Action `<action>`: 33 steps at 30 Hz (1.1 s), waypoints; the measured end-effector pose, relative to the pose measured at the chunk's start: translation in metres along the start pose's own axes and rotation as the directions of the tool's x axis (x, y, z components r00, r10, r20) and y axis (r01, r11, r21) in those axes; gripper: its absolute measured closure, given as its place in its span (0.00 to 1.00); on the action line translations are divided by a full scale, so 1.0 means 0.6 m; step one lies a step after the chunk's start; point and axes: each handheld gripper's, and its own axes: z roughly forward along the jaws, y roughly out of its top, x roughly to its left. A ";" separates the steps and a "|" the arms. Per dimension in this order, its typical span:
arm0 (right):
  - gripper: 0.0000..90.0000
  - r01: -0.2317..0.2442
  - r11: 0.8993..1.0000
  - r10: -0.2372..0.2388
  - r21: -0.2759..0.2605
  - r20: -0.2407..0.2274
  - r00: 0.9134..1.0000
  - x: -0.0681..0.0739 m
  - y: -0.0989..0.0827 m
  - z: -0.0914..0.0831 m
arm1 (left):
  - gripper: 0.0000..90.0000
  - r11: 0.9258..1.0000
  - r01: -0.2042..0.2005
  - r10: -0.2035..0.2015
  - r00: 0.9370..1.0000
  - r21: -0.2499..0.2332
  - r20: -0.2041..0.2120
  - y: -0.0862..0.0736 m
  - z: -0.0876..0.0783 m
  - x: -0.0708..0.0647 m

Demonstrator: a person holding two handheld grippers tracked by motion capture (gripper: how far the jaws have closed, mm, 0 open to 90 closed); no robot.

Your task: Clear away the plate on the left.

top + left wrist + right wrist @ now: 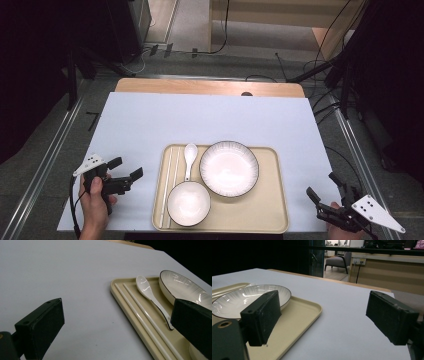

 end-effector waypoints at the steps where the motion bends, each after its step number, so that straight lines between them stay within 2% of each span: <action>1: 0.14 0.000 1.000 0.000 0.000 0.000 1.000 0.000 0.000 0.000 | 0.00 1.000 -0.002 0.002 1.000 0.001 -0.008 -0.001 -0.001 0.000; 17: 0.14 0.000 1.000 0.000 0.001 0.002 1.000 0.000 0.000 -0.001 | 0.00 1.000 -0.019 0.019 0.999 -0.005 -0.040 -0.024 -0.039 0.012; 21: 0.14 -0.004 1.000 0.004 0.001 0.003 1.000 -0.001 -0.001 -0.001 | 0.00 1.000 -0.009 0.008 0.999 -0.020 -0.047 -0.029 -0.050 0.018; 28: 0.14 -0.002 1.000 0.002 0.002 0.005 1.000 -0.001 -0.001 -0.001 | 0.00 0.999 -0.033 0.032 0.997 -0.017 -0.066 -0.036 -0.065 0.023; 33: 0.14 0.003 1.000 -0.003 0.001 0.002 1.000 -0.001 -0.001 -0.002 | 0.00 0.999 -0.027 0.026 0.997 -0.020 -0.068 -0.041 -0.075 0.030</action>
